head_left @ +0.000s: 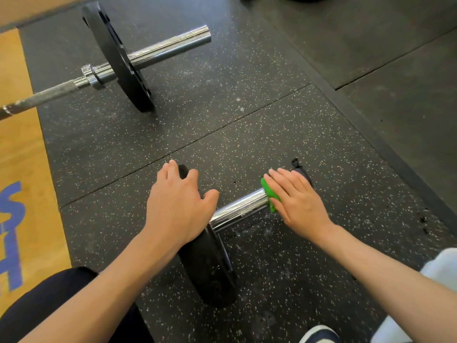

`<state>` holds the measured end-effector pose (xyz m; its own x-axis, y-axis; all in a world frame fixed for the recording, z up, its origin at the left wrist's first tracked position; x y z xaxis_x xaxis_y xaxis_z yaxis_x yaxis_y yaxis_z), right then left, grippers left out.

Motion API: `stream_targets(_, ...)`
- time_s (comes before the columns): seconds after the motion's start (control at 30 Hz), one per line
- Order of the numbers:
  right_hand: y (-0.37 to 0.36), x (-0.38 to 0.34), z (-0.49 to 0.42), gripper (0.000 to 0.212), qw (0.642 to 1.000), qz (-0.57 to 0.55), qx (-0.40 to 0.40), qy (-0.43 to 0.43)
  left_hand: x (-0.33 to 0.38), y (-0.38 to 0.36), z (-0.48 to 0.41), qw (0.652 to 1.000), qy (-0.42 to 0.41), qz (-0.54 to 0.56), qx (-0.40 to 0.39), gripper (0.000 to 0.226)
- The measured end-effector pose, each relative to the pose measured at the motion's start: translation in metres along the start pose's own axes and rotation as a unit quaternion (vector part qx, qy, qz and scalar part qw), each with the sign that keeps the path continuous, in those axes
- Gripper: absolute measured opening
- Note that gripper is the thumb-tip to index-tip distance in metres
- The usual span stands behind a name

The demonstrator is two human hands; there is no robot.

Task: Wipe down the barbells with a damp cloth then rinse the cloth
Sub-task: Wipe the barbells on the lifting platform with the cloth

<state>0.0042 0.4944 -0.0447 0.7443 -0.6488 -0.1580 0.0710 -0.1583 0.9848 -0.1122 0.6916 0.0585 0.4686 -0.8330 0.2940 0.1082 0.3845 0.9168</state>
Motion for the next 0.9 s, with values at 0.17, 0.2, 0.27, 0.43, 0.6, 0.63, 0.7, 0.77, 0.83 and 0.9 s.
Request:
stream_targets(0.17, 0.001, 0.045, -0.038, 0.054, 0.984, -0.016, -0.034, -0.171, 0.002, -0.001, 0.001, 1.000, -0.007, -0.012, 0.012, 0.047)
stream_targets(0.2, -0.003, 0.043, -0.046, 0.051, 0.977, 0.018, -0.057, -0.205, 0.002, -0.001, 0.001, 1.000, -0.005, -0.013, 0.014, 0.046)
stream_targets(0.27, -0.003, 0.032, -0.055, 0.046, 0.970, 0.064, -0.075, -0.222, 0.002, 0.000, 0.001, 1.000, -0.004, -0.011, 0.016, 0.047)
stream_targets(0.43, -0.007, -0.018, -0.038, 0.051, 0.989, 0.051, -0.056, -0.127, 0.002, 0.001, 0.001, 1.000, 0.002, -0.005, 0.013, 0.040)
stream_targets(0.6, -0.002, -0.014, -0.010, 0.052, 1.000, 0.011, -0.011, 0.008, 0.003, 0.000, 0.004, 1.000, -0.003, 0.002, 0.014, 0.040)
stream_targets(0.63, 0.000, -0.004, -0.014, 0.053, 1.000, 0.012, -0.009, 0.001, 0.003, 0.000, 0.004, 1.000, -0.004, 0.002, 0.017, 0.040)
stream_targets(0.7, 0.006, 0.016, -0.030, 0.053, 0.996, 0.019, -0.010, -0.086, 0.004, 0.000, 0.005, 1.000, -0.003, 0.001, 0.020, 0.040)
stream_targets(0.77, 0.007, 0.017, -0.048, 0.048, 0.983, 0.060, -0.027, -0.169, 0.003, 0.001, 0.004, 1.000, 0.001, 0.003, 0.021, 0.040)
stream_targets(0.83, 0.005, -0.010, -0.057, 0.045, 0.982, 0.069, -0.034, -0.173, 0.002, 0.001, 0.003, 1.000, 0.005, 0.005, 0.021, 0.039)
stream_targets(0.9, 0.000, -0.045, -0.053, 0.046, 0.989, 0.057, -0.034, -0.131, 0.001, 0.002, 0.002, 1.000, 0.006, 0.006, 0.021, 0.038)
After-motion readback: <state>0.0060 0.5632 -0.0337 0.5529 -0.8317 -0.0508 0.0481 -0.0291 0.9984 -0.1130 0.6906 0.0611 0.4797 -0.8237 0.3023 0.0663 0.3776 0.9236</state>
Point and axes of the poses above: each hand's wrist, its own z-axis away from the middle knuckle, its own y-axis out of the back of the hand, x = y × z, the point moved 10 cm from there along -z, towards the middle knuckle, and after that the axes turned 12 degrees about -y, right-handed, at the moved point
